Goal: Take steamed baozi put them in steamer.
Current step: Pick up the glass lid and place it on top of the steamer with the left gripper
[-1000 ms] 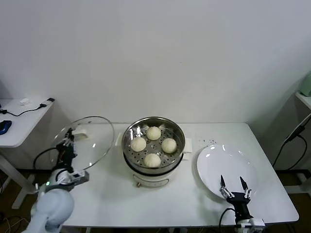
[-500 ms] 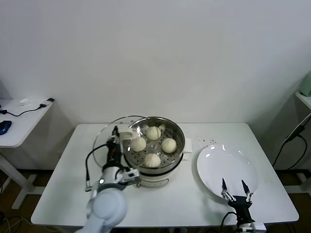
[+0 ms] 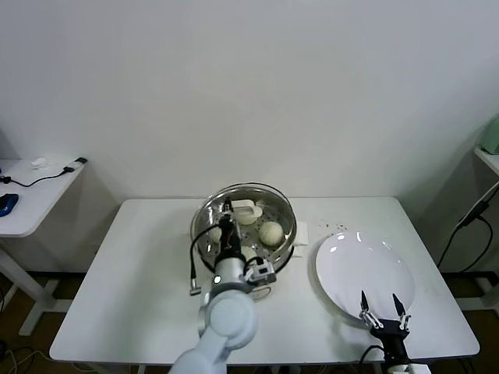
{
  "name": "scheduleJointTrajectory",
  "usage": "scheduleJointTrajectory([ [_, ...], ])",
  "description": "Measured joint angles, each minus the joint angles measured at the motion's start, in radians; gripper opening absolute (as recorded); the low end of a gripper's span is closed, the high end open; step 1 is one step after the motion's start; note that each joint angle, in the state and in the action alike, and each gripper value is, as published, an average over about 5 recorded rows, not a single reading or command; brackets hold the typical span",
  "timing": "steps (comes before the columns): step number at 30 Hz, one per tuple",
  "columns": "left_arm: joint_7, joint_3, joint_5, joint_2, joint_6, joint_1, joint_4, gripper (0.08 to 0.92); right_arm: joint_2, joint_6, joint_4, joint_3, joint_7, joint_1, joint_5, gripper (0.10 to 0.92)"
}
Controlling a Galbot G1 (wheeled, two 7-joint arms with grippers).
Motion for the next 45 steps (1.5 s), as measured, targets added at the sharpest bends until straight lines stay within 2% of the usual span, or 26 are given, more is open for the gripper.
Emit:
scheduleJointTrajectory([
  [7, 0.0, 0.024, 0.04, -0.05, 0.0, -0.025, 0.061, 0.144, 0.002, 0.01, -0.002, 0.0, 0.002, -0.003, 0.001, 0.823],
  [14, -0.007, 0.025, 0.067, -0.069, -0.001, -0.036, 0.113, 0.144, 0.0, 0.023, -0.003, 0.004, 0.008, -0.003, 0.007, 0.823],
  [41, -0.044, 0.002, 0.133, -0.064, -0.001, -0.031, 0.194, 0.144, 0.006, 0.07, -0.011, 0.006, 0.012, 0.001, 0.029, 0.823],
  [45, -0.047, 0.003, 0.132, -0.062, -0.001, -0.025, 0.191, 0.183, 0.007, 0.072, -0.011, 0.006, 0.012, -0.001, 0.029, 0.823],
])
